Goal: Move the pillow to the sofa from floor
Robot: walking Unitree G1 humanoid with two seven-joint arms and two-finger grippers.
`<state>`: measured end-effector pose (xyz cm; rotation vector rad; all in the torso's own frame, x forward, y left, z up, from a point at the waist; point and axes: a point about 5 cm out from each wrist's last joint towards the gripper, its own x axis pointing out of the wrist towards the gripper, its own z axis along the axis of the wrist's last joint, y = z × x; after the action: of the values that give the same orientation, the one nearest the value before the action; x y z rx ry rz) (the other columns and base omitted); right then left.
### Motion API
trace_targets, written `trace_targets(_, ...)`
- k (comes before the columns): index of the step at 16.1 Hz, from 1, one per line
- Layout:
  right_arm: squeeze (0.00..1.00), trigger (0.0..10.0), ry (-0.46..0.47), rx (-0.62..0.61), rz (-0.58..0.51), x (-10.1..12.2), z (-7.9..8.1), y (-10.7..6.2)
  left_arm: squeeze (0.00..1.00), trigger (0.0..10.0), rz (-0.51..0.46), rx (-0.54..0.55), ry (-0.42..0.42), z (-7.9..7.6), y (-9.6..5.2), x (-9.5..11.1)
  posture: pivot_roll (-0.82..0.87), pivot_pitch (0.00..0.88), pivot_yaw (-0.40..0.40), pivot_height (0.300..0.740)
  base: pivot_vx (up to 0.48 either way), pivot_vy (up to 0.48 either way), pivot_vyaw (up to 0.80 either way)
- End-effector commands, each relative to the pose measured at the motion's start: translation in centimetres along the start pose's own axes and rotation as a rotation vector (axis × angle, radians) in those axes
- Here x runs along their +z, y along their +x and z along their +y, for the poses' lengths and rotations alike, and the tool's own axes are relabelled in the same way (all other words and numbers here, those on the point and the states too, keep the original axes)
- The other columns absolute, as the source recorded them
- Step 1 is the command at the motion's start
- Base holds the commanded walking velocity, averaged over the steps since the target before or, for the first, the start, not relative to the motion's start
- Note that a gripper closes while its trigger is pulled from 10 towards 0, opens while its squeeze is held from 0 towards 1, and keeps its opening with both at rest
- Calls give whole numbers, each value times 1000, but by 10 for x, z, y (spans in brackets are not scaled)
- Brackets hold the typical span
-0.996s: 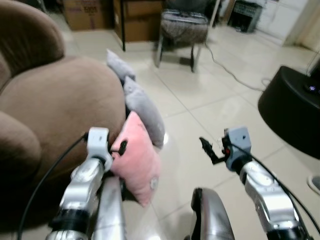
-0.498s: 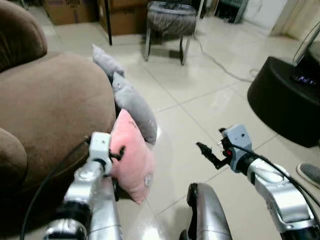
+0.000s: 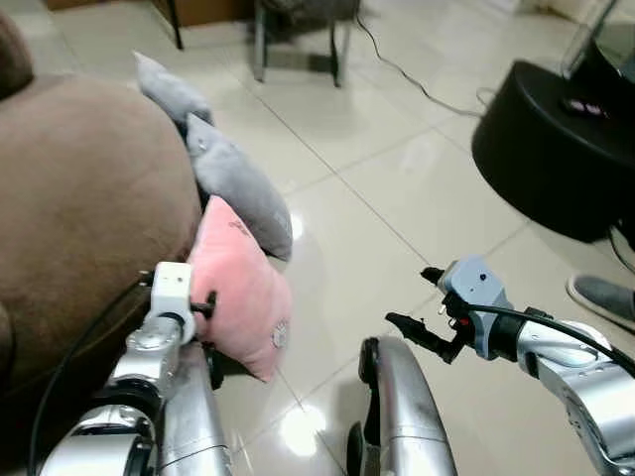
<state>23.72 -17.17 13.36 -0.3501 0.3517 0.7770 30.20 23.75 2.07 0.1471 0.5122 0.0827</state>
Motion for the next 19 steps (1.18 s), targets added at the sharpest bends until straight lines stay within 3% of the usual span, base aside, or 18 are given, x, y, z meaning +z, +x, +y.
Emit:
trace_targets(1, 0, 10000, -1, 27, 8, 2, 4, -7, 0, 10000, 6, 36, 15, 9, -1, -4, -172, 195, -112, 506, 0, 0, 0)
trace_targets(6, 0, 10000, 10, 68, 41, 1, 12, -18, 0, 10000, 75, 77, 66, 22, -6, -20, -193, 221, -132, 506, 0, 0, 0)
trace_targets(11, 0, 10000, 12, 78, 34, 7, 16, -20, 0, 10000, 100, 130, -48, 22, -9, -32, -212, 227, -157, 506, 0, 0, 0)
trace_targets(12, 0, 10000, 13, 82, 35, 7, 17, -21, 0, 9294, 97, 132, -67, 21, -9, -33, -214, 227, -161, 506, 0, 0, 0)
trace_targets(13, 0, 10000, 15, 85, 36, 8, 18, -22, 0, 5804, 89, 132, -84, 21, -9, -33, -216, 228, -164, 506, 0, 0, 0)
trace_targets(14, 0, 10000, 16, 86, 38, 7, 18, -23, 0, 3451, 72, 124, -113, 19, -9, -32, -216, 228, -166, 506, 0, 0, 0)
trace_targets(15, 0, 10000, 17, 86, 40, 7, 18, -23, 0, 0, 63, 121, -126, 18, -8, -31, -215, 226, -168, 506, 0, 0, 0)
trace_targets(19, 0, 10000, 20, 77, 47, 7, 18, -21, 0, 0, -3, 94, -138, 14, -6, -21, -210, 212, -163, 506, 0, 0, 0)
